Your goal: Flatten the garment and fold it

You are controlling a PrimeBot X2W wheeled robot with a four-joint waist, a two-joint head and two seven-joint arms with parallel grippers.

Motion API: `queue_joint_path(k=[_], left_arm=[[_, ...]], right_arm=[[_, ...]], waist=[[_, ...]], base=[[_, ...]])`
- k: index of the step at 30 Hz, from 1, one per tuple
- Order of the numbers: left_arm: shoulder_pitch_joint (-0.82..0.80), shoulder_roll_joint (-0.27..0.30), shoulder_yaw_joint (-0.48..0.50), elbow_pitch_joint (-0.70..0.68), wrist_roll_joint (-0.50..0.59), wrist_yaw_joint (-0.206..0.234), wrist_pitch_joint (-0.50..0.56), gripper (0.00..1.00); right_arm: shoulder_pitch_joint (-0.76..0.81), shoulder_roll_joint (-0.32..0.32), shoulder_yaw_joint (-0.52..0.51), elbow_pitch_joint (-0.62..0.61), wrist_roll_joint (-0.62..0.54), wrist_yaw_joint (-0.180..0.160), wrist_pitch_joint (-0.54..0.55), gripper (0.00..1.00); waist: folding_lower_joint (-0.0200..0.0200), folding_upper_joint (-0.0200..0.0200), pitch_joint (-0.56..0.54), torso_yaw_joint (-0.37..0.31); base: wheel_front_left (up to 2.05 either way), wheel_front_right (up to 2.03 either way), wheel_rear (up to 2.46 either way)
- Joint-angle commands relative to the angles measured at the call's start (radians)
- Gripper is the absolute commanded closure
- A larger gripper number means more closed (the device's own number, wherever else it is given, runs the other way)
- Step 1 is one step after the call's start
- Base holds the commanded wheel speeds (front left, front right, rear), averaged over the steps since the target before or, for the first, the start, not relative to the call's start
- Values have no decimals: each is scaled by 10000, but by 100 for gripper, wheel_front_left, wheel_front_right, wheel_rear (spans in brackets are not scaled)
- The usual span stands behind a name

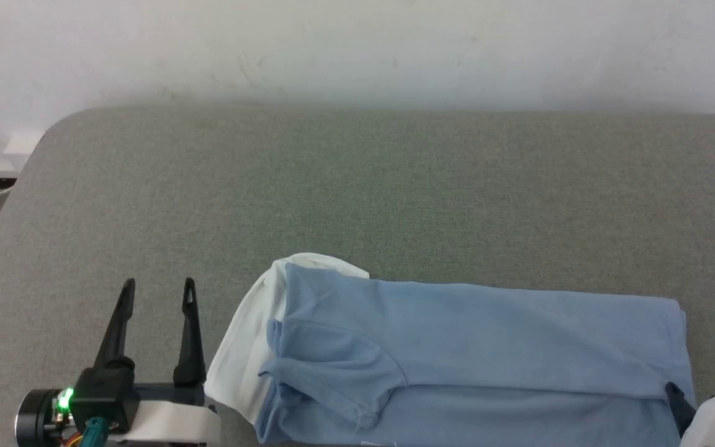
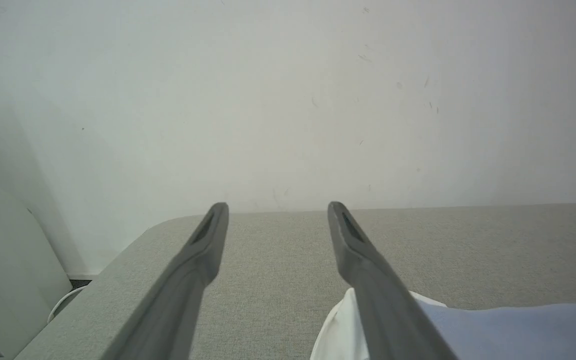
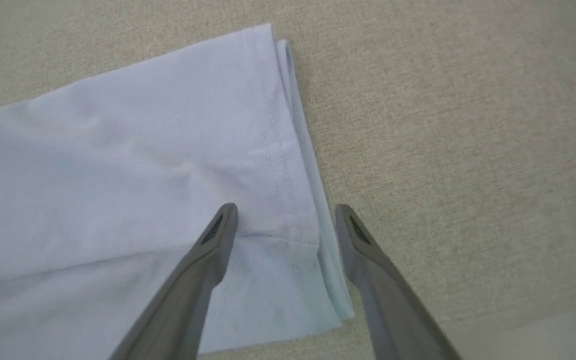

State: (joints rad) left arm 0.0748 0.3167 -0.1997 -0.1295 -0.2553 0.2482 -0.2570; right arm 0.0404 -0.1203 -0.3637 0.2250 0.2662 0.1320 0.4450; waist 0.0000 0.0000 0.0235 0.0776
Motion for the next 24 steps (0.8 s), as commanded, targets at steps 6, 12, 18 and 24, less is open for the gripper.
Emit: queue_joint_path(k=[6, 12, 18, 24], left_arm=[[85, -732, 490, -121, 921, -582, -46, 0], [-136, -1170, 890, -71, 1262, -1109, -47, 0], [-334, -1506, 1225, -9, 1514, -1511, -47, 0], [-269, -1779, 1469, 240, 1670, -1814, -47, 0]], right_arm=[[-546, 249, -485, 1003, -434, -13, -137, 0], [-860, 205, -574, 1889, -667, -13, -453, 0], [-967, 259, 298, 2529, -274, -13, -498, 100], [-946, -90, 648, 2478, 106, -13, -948, 100]], waist=[[0, 0, 506, 236], [0, 0, 975, 414], [0, 0, 1237, 491], [0, 0, 912, 444]], base=[[0, 0, 0], [0, 0, 0], [0, 0, 0], [0, 0, 0]])
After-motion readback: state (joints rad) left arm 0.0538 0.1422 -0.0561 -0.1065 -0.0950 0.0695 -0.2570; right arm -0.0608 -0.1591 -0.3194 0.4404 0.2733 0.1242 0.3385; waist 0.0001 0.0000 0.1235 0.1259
